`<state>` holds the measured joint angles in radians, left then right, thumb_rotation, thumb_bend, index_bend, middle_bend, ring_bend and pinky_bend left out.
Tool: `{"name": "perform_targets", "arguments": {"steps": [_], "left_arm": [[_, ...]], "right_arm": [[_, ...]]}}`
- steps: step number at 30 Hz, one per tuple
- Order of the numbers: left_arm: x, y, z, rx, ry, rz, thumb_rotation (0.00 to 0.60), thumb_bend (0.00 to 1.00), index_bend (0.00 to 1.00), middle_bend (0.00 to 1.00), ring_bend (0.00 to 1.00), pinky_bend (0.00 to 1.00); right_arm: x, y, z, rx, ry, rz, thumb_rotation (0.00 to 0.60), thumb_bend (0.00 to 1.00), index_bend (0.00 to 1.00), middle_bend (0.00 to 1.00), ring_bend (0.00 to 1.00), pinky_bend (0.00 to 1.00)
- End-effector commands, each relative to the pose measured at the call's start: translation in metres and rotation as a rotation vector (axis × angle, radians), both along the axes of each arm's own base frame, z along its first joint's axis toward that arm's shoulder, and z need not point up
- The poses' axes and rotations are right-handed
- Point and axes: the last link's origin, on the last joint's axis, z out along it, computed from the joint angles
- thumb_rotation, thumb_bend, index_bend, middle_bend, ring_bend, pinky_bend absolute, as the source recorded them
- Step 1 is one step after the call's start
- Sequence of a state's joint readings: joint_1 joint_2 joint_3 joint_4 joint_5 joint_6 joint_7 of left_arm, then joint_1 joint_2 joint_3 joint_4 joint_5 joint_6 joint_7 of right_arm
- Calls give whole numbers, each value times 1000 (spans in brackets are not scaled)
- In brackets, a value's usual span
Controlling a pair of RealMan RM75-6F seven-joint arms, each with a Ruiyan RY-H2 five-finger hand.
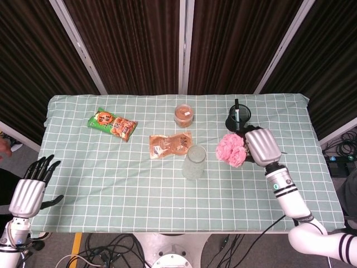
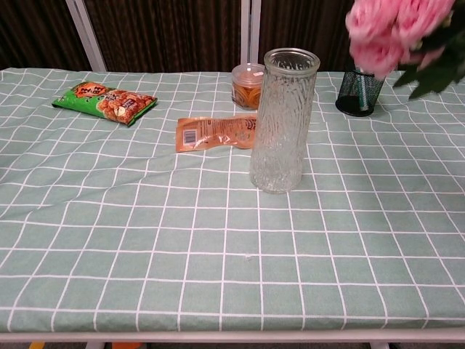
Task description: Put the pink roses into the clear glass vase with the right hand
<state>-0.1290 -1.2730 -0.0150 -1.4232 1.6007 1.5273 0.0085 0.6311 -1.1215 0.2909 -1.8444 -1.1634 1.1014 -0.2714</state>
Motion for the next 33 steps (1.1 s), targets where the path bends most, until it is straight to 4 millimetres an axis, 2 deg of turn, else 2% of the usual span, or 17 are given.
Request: {"name": "perform_targets", "arguments": {"steps": [1, 6, 12, 16, 21, 28, 33], "left_arm": [[1, 0, -1, -1, 4, -3, 600, 0, 110, 0, 0, 127], [1, -1, 0, -7, 14, 1, 600, 0, 110, 0, 0, 127], [1, -1, 0, -8, 9, 3, 600, 0, 110, 0, 0, 127], [-1, -1, 2, -6, 5, 7, 600, 0, 110, 0, 0, 127], [-3, -2, 3, -1, 2, 11, 600, 0, 110, 0, 0, 127], [-6, -2, 2, -6, 10, 13, 600, 0, 110, 0, 0, 127], [-7, -2, 2, -3, 15, 14, 600, 0, 110, 0, 0, 127]], "right_arm": [[44, 3, 44, -82, -136, 104, 600, 198, 651, 464, 371, 496], [84, 6, 61, -55, -328, 163, 600, 192, 648, 459, 367, 495], [112, 14, 44, 40, -694, 234, 600, 199, 647, 455, 368, 495], [117, 15, 30, 123, -904, 202, 600, 199, 647, 449, 369, 495], [116, 14, 18, 211, -1028, 135, 600, 199, 647, 449, 370, 495], [111, 16, -2, 286, -1064, 119, 600, 200, 648, 450, 373, 496], [102, 10, -21, 305, -1035, 135, 600, 193, 648, 450, 373, 497]]}}
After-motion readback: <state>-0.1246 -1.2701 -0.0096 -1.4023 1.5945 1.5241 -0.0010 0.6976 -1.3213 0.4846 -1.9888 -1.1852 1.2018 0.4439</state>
